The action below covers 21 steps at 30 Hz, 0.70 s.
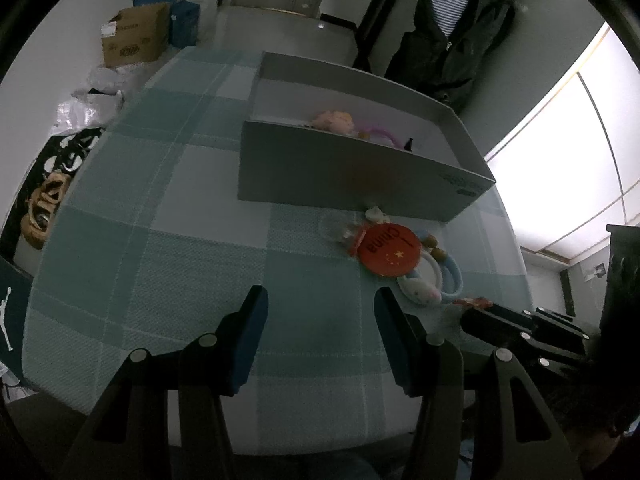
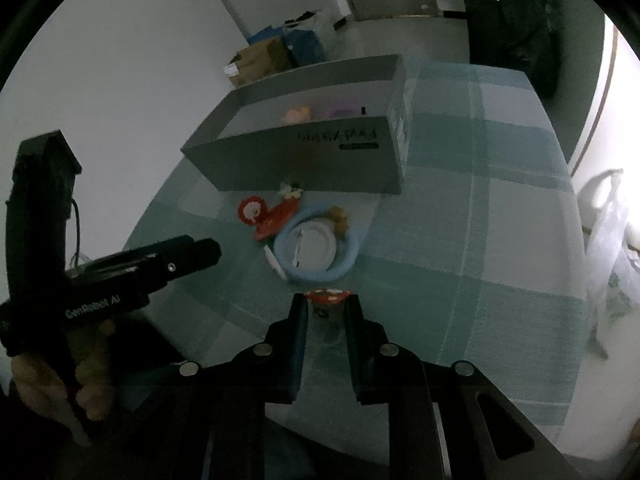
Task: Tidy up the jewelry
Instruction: 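Grasp the red-lidded jar with the right tool, then carry the red-lidded jar toward the grey box with the right tool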
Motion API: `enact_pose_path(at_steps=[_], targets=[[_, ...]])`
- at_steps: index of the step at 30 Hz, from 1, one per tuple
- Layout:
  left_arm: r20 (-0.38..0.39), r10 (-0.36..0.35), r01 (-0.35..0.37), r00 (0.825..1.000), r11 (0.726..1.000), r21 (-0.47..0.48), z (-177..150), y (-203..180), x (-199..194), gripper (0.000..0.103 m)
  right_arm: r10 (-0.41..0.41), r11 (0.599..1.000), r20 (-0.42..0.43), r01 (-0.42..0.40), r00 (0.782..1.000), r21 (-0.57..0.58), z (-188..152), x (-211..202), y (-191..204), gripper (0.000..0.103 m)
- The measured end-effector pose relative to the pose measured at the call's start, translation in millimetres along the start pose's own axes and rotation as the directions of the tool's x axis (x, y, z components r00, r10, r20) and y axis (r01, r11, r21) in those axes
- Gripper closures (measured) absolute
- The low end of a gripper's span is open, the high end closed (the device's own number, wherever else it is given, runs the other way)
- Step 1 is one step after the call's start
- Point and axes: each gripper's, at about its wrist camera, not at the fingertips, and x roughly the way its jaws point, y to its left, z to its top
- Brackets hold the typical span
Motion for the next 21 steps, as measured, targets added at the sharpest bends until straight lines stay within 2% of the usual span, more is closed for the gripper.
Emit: enact_pose_path(at_steps=[9, 15, 21], targets=[[-0.006, -0.012, 0.013, 1.0, 0.999, 0.029, 1.3, -4.3, 2.7, 0.053, 0.003, 1.0, 0.068, -0.005, 0.998, 0.02, 6.9, -19.4, -1.0, 0.086], [-0.021, -0.084, 0.084, 0.996, 0.996, 0.009, 8.4, -2.3, 6.7, 0.053, 0.036, 0.998, 0.123, -0.042, 0.992, 0.043, 15.4, -32.9, -1.7, 0.086], [-0.018, -0.128, 0.128, 0.992, 0.992, -0.017, 16.6, -0.1, 11.3, 0.053, 0.072, 0.996, 0.139, -0.077, 0.988, 0.035, 23.3, -33.5, 3.3, 0.086]])
